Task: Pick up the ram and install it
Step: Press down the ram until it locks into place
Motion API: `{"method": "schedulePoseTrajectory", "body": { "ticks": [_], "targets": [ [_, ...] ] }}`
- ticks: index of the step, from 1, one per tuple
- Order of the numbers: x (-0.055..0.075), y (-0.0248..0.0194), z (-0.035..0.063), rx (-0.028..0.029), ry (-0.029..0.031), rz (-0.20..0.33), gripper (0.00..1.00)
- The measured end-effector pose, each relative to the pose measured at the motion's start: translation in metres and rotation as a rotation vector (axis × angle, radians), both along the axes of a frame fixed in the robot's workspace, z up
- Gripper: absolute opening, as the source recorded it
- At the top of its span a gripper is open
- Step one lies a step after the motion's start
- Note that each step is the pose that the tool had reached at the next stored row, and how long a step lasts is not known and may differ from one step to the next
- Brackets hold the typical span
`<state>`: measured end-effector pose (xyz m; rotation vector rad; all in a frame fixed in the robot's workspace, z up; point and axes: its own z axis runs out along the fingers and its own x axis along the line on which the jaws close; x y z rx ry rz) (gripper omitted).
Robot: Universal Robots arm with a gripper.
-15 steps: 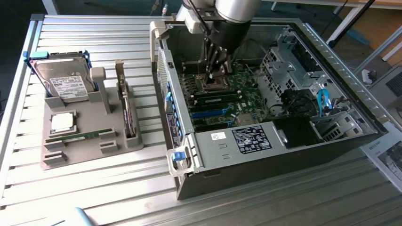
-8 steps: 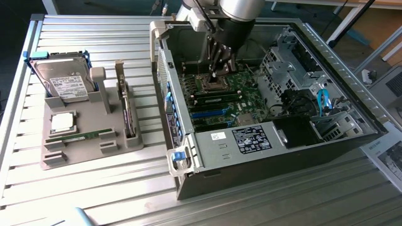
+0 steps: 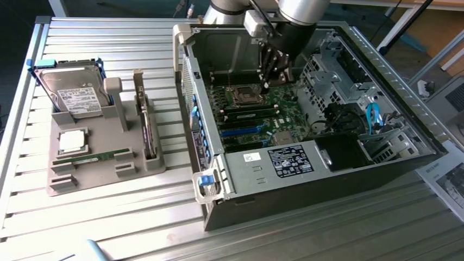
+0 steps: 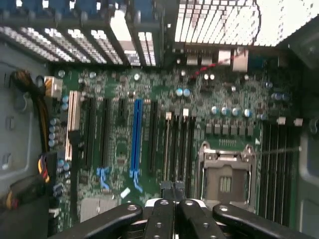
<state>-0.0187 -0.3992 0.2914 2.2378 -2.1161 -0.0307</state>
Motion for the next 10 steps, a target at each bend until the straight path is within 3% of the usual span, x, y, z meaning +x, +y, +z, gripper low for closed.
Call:
{"method": "schedulePoseTrajectory", "body": {
  "ticks": [2,7,10],
  "targets": [
    [0.01,0.0,-0.0001,0.0001,0.0,0.0,0.11],
    [0.049,0.0,-0.0002,0.0,0.0,0.0,0.11],
    [0.061,0.0,-0.0002,0.0,0.0,0.0,0.11]
  ]
}}
